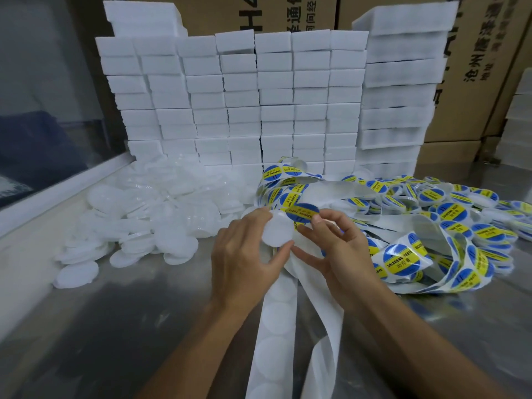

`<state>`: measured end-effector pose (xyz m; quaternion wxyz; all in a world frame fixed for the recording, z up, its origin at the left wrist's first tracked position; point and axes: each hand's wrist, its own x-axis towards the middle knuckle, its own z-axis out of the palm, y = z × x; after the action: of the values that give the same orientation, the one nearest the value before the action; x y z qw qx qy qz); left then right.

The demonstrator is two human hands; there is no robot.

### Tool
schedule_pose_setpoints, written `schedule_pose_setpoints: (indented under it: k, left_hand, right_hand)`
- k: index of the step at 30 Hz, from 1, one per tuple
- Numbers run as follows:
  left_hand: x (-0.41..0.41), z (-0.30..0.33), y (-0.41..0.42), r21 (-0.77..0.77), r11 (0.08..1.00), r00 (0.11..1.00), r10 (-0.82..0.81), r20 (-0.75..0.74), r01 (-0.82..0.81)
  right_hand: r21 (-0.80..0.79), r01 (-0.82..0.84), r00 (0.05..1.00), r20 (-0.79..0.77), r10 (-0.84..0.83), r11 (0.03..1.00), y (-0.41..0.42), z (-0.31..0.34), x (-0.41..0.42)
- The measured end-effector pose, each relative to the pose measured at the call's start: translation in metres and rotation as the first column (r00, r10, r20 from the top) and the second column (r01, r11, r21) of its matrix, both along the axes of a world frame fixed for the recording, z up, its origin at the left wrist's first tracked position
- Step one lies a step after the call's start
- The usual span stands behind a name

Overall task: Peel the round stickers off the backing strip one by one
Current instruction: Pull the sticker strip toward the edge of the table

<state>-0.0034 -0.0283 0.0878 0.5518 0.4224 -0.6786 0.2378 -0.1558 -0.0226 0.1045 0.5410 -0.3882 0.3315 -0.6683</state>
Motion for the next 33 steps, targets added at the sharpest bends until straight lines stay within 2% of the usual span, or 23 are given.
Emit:
schedule_pose_setpoints:
  k: [9, 11, 12, 13, 14, 15, 16, 17, 19, 22, 26, 29, 33]
  left_hand:
    - [-0.004, 0.001, 0.001, -0.071, 0.995, 0.997, -0.064, 0.038, 0.067]
    - [-0.005, 0.001, 0.002, -0.004, 0.989, 0.989, -0.149, 0.006, 0.149]
    - [-0.007, 0.001, 0.003, 0.069, 0.972, 0.972, -0.22, -0.078, 0.226]
    - [-0.009, 0.002, 0.005, 0.155, 0.929, 0.926, -0.295, -0.235, 0.335]
    - [-0.012, 0.005, 0.007, 0.224, 0.851, 0.824, -0.339, -0.454, 0.474]
    - [-0.014, 0.009, 0.008, 0.25, 0.746, 0.668, -0.329, -0.667, 0.617]
    - [-0.016, 0.012, 0.008, 0.23, 0.653, 0.508, -0.274, -0.816, 0.722]
    - [-0.016, 0.013, 0.007, 0.206, 0.593, 0.396, -0.21, -0.894, 0.778]
    - [-0.014, 0.014, 0.006, 0.171, 0.501, 0.27, -0.131, -0.954, 0.848]
    - [-0.013, 0.014, 0.006, 0.12, 0.432, 0.164, -0.067, -0.984, 0.894]
    - [-0.007, 0.013, 0.004, 0.025, 0.435, 0.042, -0.031, -0.999, 0.9]
    - [-0.005, 0.012, 0.002, -0.007, 0.429, 0.001, -0.019, -1.0, 0.903]
    - [-0.005, 0.009, 0.001, -0.024, 0.412, -0.017, -0.022, -1.0, 0.911]
  right_hand:
    - [-0.079, -0.03, 0.997, -0.08, 0.023, 0.996, 0.001, 0.002, -0.002]
    - [-0.083, -0.013, 0.997, -0.074, 0.007, 0.997, 0.0, 0.002, -0.002]
    - [-0.084, -0.007, 0.998, -0.064, 0.002, 0.996, 0.0, 0.002, -0.003]
    - [-0.083, -0.004, 0.998, -0.055, -0.001, 0.997, -0.001, 0.001, -0.004]
    - [-0.078, -0.001, 0.999, -0.048, -0.003, 0.997, -0.001, 0.001, -0.004]
    - [-0.071, 0.003, 0.999, -0.044, -0.006, 0.997, -0.002, 0.001, -0.005]
    - [-0.063, 0.008, 0.999, -0.042, -0.01, 0.998, -0.003, 0.002, -0.006]
    - [-0.057, 0.012, 0.999, -0.045, -0.015, 0.998, -0.004, 0.001, -0.007]
    - [-0.051, 0.017, 0.998, -0.062, -0.02, 0.999, -0.004, 0.001, -0.008]
    - [-0.054, 0.035, 0.997, -0.067, -0.039, 0.998, -0.003, 0.0, -0.007]
    - [-0.034, 0.076, 0.997, 0.001, -0.076, 0.997, -0.002, 0.003, -0.01]
    - [-0.014, 0.04, 0.999, 0.016, -0.04, 0.999, -0.004, 0.004, -0.015]
    - [-0.045, 0.004, 0.991, -0.13, -0.01, 0.999, 0.0, 0.005, -0.011]
